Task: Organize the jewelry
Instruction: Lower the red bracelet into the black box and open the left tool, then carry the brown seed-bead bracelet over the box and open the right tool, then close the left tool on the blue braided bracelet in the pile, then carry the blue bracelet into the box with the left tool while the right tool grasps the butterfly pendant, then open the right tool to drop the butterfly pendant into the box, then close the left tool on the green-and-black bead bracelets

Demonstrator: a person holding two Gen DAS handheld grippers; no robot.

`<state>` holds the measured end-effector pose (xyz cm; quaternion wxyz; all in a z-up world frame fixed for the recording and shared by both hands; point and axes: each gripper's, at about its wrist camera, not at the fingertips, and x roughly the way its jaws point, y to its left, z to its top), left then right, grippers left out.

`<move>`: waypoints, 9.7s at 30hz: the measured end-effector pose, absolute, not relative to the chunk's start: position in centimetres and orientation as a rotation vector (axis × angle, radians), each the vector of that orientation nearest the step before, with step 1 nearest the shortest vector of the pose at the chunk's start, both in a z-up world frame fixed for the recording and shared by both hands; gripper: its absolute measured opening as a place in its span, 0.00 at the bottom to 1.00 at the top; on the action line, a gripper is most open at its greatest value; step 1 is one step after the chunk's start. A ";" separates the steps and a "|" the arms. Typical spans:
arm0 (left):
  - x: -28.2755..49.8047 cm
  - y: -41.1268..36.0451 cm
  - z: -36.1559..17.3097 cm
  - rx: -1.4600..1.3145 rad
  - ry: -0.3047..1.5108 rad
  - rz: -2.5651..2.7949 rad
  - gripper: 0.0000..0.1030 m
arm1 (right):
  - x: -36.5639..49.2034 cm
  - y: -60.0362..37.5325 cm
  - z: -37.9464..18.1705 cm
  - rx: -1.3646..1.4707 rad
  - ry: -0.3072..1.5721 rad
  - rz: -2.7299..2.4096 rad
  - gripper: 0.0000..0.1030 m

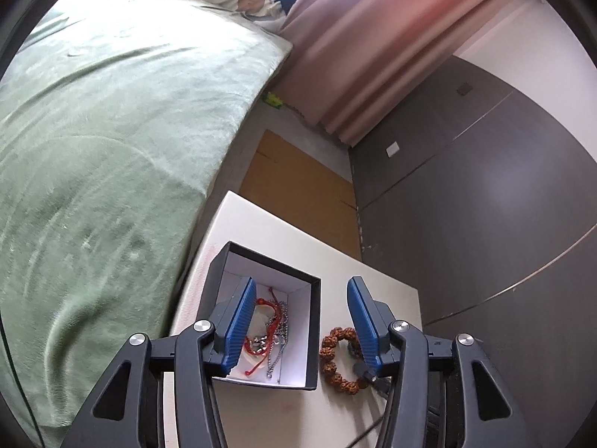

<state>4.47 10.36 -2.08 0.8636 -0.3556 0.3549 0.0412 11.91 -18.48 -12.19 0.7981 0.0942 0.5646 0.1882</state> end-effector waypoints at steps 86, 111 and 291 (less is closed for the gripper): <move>11.6 -5.6 -6.1 -0.479 0.940 -0.089 0.41 | 12.7 -31.0 -6.0 0.548 1.032 0.277 0.77; 14.8 -8.2 -11.3 -0.425 1.027 -0.007 0.30 | 13.4 -32.4 -7.7 0.616 1.099 0.257 0.77; 18.3 -15.7 -9.5 -0.074 1.159 -0.031 0.18 | 11.8 -37.2 -8.1 0.721 1.100 0.205 0.58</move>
